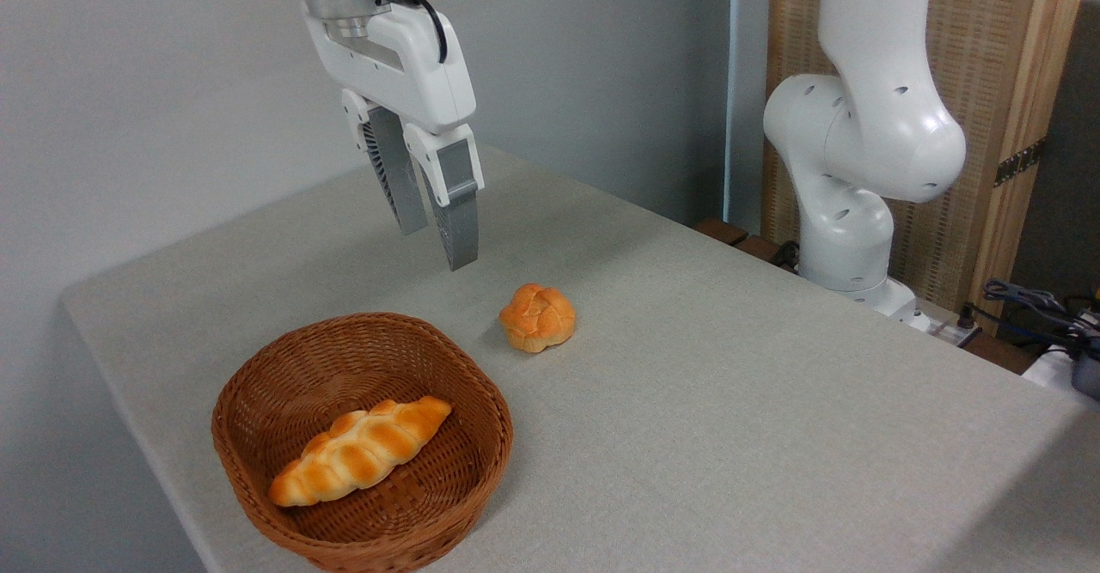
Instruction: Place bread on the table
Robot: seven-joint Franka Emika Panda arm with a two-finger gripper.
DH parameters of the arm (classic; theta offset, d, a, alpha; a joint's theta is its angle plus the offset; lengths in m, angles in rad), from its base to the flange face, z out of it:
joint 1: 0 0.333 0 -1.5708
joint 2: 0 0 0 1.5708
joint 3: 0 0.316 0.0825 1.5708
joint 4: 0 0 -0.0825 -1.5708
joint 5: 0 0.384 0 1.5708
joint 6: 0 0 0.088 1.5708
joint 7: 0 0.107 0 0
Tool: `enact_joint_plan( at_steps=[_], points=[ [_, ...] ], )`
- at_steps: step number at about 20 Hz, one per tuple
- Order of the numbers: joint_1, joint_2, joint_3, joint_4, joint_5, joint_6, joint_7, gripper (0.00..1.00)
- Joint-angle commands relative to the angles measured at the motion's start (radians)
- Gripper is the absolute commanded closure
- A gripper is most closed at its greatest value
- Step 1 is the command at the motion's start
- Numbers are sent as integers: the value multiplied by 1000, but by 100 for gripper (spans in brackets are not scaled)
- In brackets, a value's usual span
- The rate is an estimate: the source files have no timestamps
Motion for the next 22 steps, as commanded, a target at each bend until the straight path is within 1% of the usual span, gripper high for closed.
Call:
enact_joint_plan(
  at_steps=[1, 6, 7, 9, 10, 18, 20, 22],
  points=[
    [3, 5, -1, 14, 7, -3, -20, 0],
    [3, 5, 1, 14, 1, 30, -71, 0],
    [3, 5, 1, 14, -10, 30, -74, 0],
    [4, 5, 8, 14, -69, 36, -74, 0],
    [4, 5, 8, 14, -76, 42, -74, 0],
    [4, 5, 10, 13, -66, 42, -76, 0],
    [15, 5, 8, 13, -65, 41, -76, 0],
    [17, 5, 8, 13, -65, 41, -74, 0]
  ],
)
